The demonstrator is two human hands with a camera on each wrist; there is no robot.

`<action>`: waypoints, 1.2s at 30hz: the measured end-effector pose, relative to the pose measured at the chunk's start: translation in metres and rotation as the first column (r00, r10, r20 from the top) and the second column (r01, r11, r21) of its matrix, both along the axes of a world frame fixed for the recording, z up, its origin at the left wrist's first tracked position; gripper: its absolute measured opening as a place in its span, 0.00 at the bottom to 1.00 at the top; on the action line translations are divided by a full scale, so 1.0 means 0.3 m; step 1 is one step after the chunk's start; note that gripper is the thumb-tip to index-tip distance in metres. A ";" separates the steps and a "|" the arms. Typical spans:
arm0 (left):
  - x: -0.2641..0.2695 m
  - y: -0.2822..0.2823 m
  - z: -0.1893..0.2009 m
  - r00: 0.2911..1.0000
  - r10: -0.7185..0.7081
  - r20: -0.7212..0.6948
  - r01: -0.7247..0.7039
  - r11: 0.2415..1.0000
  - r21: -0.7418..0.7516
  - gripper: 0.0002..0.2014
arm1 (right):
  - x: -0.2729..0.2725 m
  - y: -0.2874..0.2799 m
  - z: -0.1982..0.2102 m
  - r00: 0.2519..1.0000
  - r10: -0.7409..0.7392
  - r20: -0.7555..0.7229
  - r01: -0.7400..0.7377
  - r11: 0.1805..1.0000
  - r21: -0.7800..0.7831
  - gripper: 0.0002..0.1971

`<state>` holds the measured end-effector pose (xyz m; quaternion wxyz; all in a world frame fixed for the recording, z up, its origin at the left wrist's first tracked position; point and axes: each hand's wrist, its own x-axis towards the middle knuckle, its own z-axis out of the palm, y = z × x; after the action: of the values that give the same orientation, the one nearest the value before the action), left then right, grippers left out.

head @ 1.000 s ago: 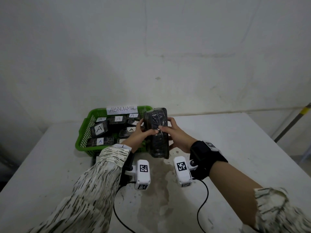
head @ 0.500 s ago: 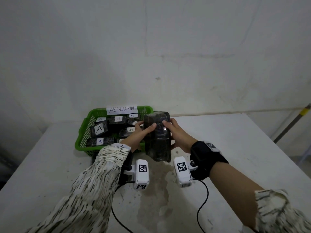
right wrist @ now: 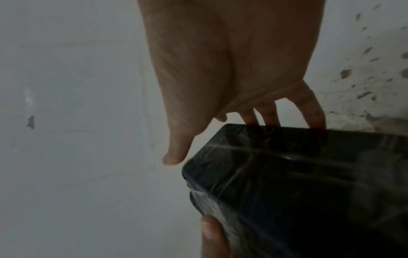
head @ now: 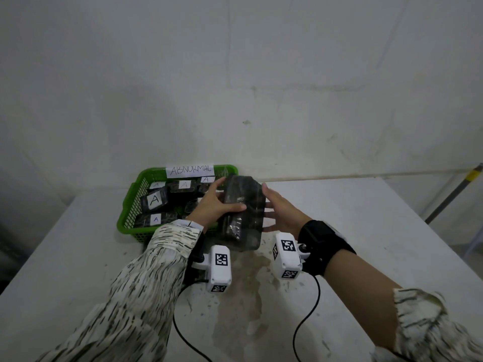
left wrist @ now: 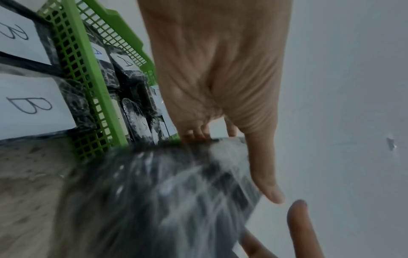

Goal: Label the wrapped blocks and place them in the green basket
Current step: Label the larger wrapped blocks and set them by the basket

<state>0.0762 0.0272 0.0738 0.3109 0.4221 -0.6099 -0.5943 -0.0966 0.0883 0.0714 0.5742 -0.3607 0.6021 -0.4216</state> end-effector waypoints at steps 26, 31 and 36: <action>-0.071 0.038 -0.001 0.980 -0.055 -0.192 0.100 0.967 0.236 0.29 | 0.056 -0.005 0.001 0.988 -0.152 0.016 0.153 0.978 -0.144 0.24; -0.060 0.014 0.006 0.986 0.005 -0.169 0.039 0.965 0.260 0.21 | 0.054 0.006 -0.003 1.000 0.013 0.014 -0.010 0.983 -0.185 0.36; -0.047 -0.010 0.003 0.969 0.085 -0.230 -0.012 0.953 0.302 0.23 | 0.043 0.016 -0.004 0.982 0.190 0.001 -0.185 0.958 -0.220 0.49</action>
<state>0.0622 0.0242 0.0747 0.3298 0.4038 -0.4605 -0.7184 -0.0838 0.0930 0.0702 0.5750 -0.4725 0.5087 -0.4327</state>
